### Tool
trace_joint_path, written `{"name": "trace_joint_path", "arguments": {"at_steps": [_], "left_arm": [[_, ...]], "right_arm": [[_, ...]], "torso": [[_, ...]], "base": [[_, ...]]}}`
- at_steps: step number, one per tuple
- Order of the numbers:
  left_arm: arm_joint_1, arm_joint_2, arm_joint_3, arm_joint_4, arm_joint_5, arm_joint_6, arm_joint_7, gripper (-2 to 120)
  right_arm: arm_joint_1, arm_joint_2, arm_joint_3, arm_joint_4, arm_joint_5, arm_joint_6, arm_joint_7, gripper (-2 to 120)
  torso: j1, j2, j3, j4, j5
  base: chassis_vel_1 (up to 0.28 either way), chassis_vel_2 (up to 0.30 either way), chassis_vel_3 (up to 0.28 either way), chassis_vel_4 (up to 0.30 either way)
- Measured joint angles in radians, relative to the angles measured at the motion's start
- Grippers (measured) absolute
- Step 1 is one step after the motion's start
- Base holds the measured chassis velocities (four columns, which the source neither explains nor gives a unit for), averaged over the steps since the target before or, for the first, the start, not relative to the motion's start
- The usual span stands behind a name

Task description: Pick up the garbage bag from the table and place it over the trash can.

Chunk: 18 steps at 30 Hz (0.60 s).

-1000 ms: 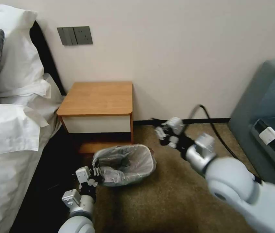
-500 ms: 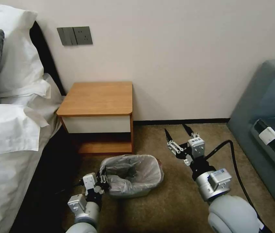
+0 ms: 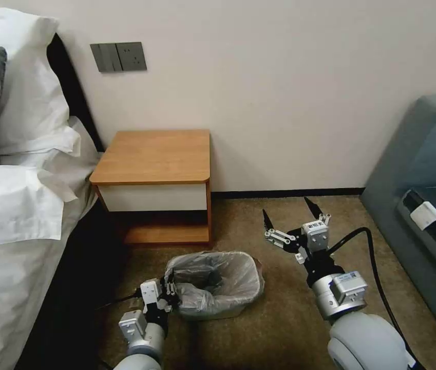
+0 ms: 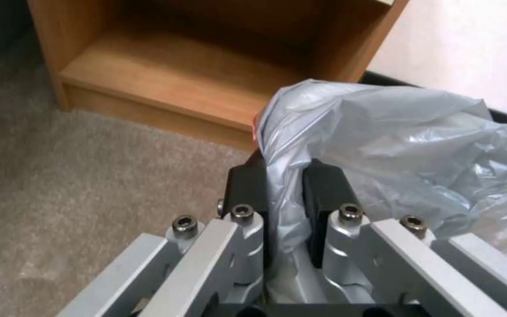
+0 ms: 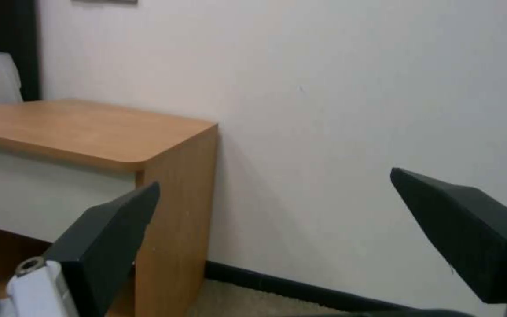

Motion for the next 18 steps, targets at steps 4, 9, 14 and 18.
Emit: {"name": "trace_joint_path", "arguments": {"at_steps": [4,9,14,18], "left_arm": [[-0.006,-0.001,0.003,0.006,0.018,0.0,0.001,22],[0.0,-0.001,0.001,0.008,0.056,0.0,0.001,41],[0.01,0.001,-0.007,-0.002,0.085,0.0,-0.001,62],[0.01,0.002,-0.01,-0.008,0.099,-0.007,0.002,72]], "right_arm": [[0.007,-0.006,0.005,-0.002,0.012,-0.002,0.001,100],[0.025,-0.008,-0.002,-0.01,0.028,-0.006,0.006,100],[0.046,-0.012,-0.017,-0.015,0.043,-0.016,0.013,100],[0.047,-0.012,-0.024,-0.011,0.044,-0.019,0.015,100]], "torso": [[0.0,0.0,0.0,0.0,0.0],[0.0,0.0,0.0,-0.0001,-0.0001],[0.0,0.0,0.0,0.0,-0.0001],[0.0,0.0,0.0,0.0,-0.0001]], "base": [[0.0,0.0,0.0,0.0],[0.0,0.0,0.0,0.0],[0.0,0.0,0.0,0.0],[0.0,0.0,0.0,0.0]]}}
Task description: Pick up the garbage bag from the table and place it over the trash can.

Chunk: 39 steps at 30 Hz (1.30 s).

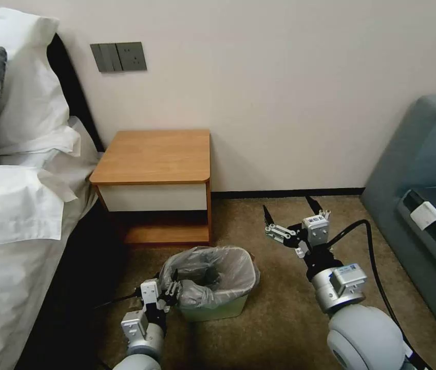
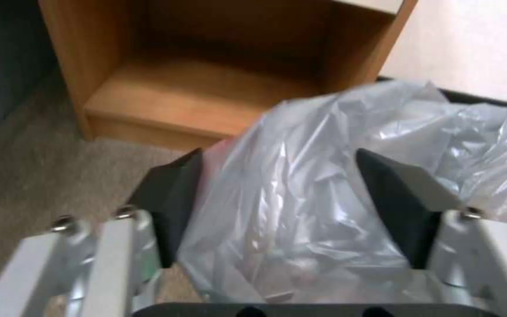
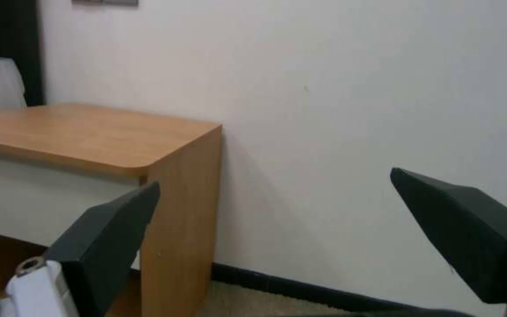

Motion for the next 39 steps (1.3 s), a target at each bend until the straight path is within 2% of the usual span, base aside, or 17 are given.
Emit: {"name": "trace_joint_path", "arguments": {"at_steps": [4,7,22,33,39], "left_arm": [[0.0,0.003,-0.006,-0.013,0.011,-0.009,0.005,91],[-0.001,0.005,-0.009,-0.017,0.011,-0.011,0.006,99],[0.016,0.022,-0.044,-0.047,-0.003,-0.023,0.029,100],[0.052,0.03,-0.156,-0.1,-0.054,-0.061,0.05,100],[0.079,0.035,-0.178,-0.113,-0.057,-0.072,0.055,100]], "right_arm": [[-0.01,0.006,-0.002,0.006,0.0,-0.001,0.003,100],[-0.017,0.01,-0.002,0.008,-0.001,-0.001,0.004,100],[-0.021,0.015,-0.001,0.005,0.009,-0.001,0.008,100],[-0.02,0.022,-0.006,-0.006,0.003,0.0,0.006,100],[-0.017,0.029,-0.015,-0.009,-0.003,0.002,0.006,100]], "torso": [[0.0,0.0,0.0,0.0,0.0],[0.0,0.0,0.0,-0.0001,0.0],[0.0,0.0,0.0,0.0,0.0],[0.0,0.0,0.0,0.0,-0.0001],[0.0,0.0,0.0,0.0,-0.0001]], "base": [[0.0,0.0,0.0,0.0],[0.0,0.0,0.0,0.0],[0.0,0.0,0.0,0.0],[0.0,0.0,0.0,0.0],[0.0,0.0,0.0,0.0]]}}
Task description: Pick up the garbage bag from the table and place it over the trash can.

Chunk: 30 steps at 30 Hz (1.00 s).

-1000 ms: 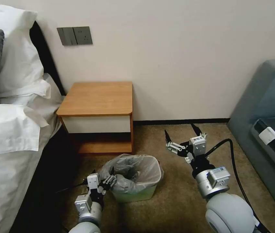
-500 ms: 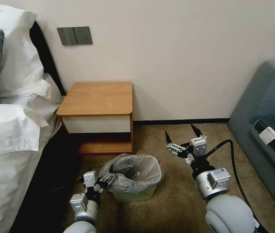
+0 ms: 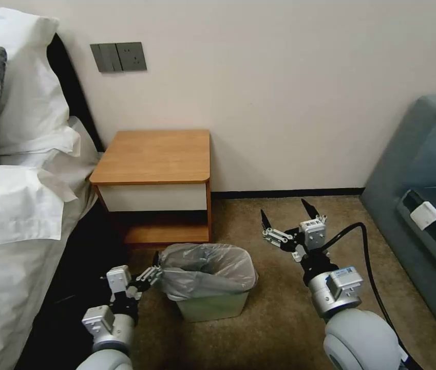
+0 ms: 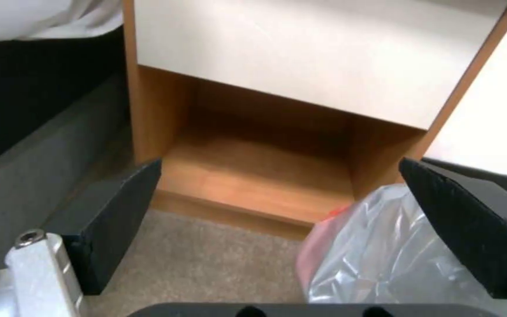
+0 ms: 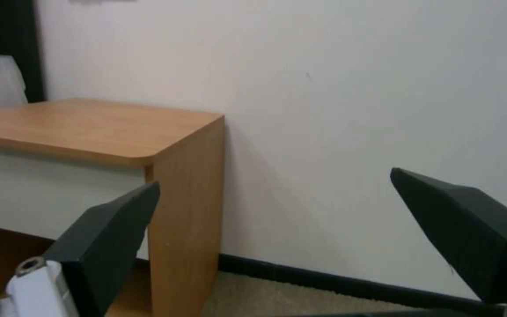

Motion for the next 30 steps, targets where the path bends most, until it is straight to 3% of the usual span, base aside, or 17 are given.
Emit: {"name": "trace_joint_path", "arguments": {"at_steps": [19,20,25,30], "left_arm": [[0.098,-0.009,-0.124,-0.027,-0.022,-0.055,0.022,100],[0.112,-0.009,-0.162,-0.028,0.066,-0.111,0.059,100],[0.131,-0.014,-0.229,-0.044,0.203,-0.2,0.126,100],[0.166,-0.032,-0.255,-0.137,0.25,-0.214,0.131,100]], "right_arm": [[0.004,0.009,-0.012,-0.01,-0.006,0.008,-0.002,100],[-0.032,0.013,0.018,-0.005,0.002,0.031,-0.015,100],[-0.129,0.026,0.096,0.002,0.009,0.101,-0.052,100],[-0.246,0.055,0.185,0.004,0.033,0.187,-0.104,100]], "torso": [[0.0,0.0,0.0,0.0001,0.0],[0.0,0.0,0.0,0.0,0.0],[0.0,0.0,0.0,0.0,-0.0001],[0.0,0.0,0.0,0.0,0.0001]], "base": [[0.0,0.0,0.0,0.0],[0.0,0.0,0.0,0.0],[0.0,0.0,0.0,0.0],[0.0,0.0,0.0,0.0]]}}
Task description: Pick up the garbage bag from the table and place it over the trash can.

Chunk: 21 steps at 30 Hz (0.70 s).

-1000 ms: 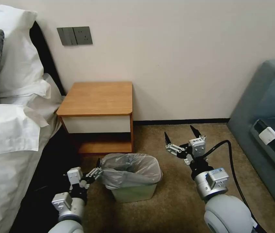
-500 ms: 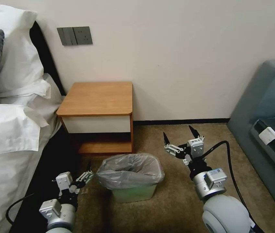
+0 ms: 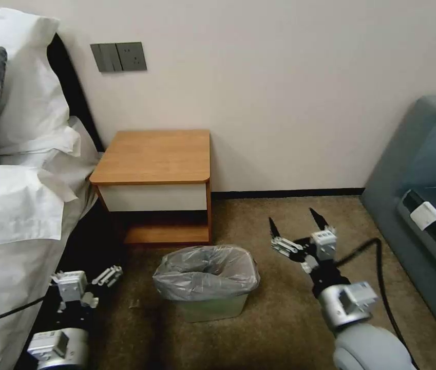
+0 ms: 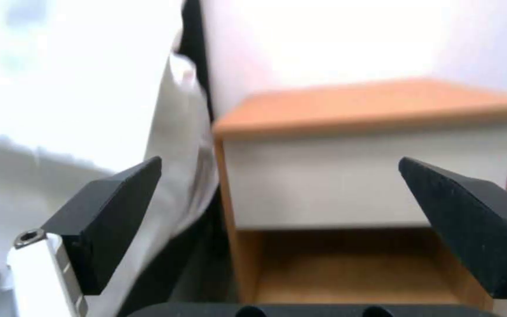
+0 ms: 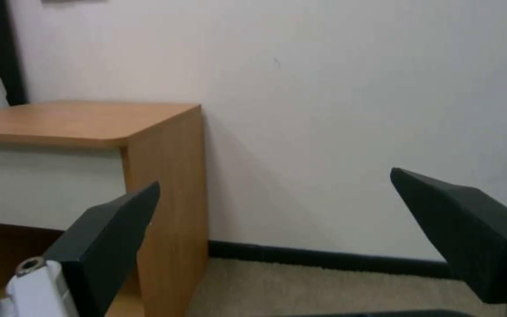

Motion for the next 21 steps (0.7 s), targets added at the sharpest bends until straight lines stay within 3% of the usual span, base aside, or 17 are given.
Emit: {"name": "trace_joint_path", "arguments": {"at_steps": [6,9,13,15,16,18,19,21], "left_arm": [[0.002,-0.014,0.009,-0.092,0.014,0.074,-0.039,100],[-0.002,-0.013,0.017,-0.131,0.021,0.156,-0.075,100],[0.018,-0.012,0.024,-0.141,0.017,0.195,-0.063,100],[0.048,-0.006,0.013,-0.133,0.006,0.176,-0.005,100],[0.048,-0.006,0.013,-0.133,0.006,0.176,-0.005,100],[0.113,-0.008,-0.001,-0.114,0.0,0.103,0.059,100],[0.113,-0.008,-0.001,-0.114,0.0,0.103,0.059,100],[0.192,-0.017,-0.006,-0.094,0.008,-0.007,0.116,100]], "right_arm": [[-0.061,0.052,0.0,0.003,0.008,0.043,-0.002,100],[-0.092,0.098,-0.027,0.022,-0.021,0.043,0.007,100],[-0.123,0.134,-0.052,0.041,-0.058,0.048,0.003,100],[-0.137,0.157,-0.055,0.048,-0.1,0.066,-0.006,100],[-0.137,0.157,-0.055,0.048,-0.1,0.066,-0.006,100],[-0.166,0.186,-0.033,0.056,-0.144,0.11,-0.018,100],[-0.166,0.186,-0.033,0.056,-0.144,0.11,-0.018,100],[-0.206,0.215,0.005,0.067,-0.176,0.174,-0.023,100]], "torso": [[0.0,0.0,0.0,0.0,0.0001],[0.0,0.0,0.0,0.0,0.0],[0.0,0.0,0.0,0.0001,-0.0002],[0.0,0.0,0.0,-0.0001,-0.0001],[0.0,0.0,0.0,-0.0001,-0.0001],[0.0,0.0,0.0,-0.0001,-0.0003],[0.0,0.0,0.0,-0.0001,-0.0003],[0.0,0.0,0.0,0.0001,0.0]], "base": [[0.0,0.0,0.0,0.0],[0.0,0.0,0.0,0.0],[0.0,0.0,0.0,0.0],[0.0,0.0,0.0,0.0],[0.0,0.0,0.0,0.0],[0.0,0.0,0.0,0.0],[0.0,0.0,0.0,0.0],[0.0,0.0,0.0,0.0]]}}
